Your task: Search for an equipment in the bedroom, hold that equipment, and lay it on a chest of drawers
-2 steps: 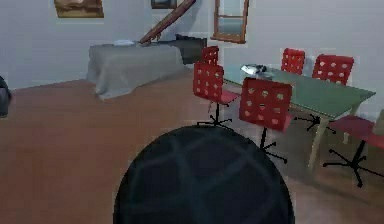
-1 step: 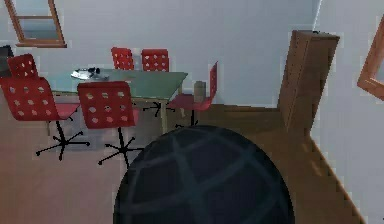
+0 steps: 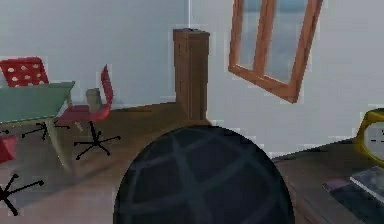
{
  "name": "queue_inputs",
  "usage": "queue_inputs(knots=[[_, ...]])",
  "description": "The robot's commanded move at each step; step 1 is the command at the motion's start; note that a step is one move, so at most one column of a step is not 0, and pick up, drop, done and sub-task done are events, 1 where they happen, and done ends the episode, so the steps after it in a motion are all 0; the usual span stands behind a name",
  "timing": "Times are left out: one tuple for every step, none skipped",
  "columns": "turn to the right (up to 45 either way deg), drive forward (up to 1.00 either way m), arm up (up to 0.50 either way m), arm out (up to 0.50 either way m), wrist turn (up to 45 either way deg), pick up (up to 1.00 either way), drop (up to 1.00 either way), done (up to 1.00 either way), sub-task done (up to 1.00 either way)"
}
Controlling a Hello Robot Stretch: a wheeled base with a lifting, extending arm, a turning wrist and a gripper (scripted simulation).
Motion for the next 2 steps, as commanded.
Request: queue_inputs(knots=[[0.0, 0.70, 0.00, 0.00, 0.0, 0.00, 0.00, 0.00, 0.00], [30.0, 0.00, 0.00, 0.00, 0.0, 0.00, 0.00, 0.00, 0.00]])
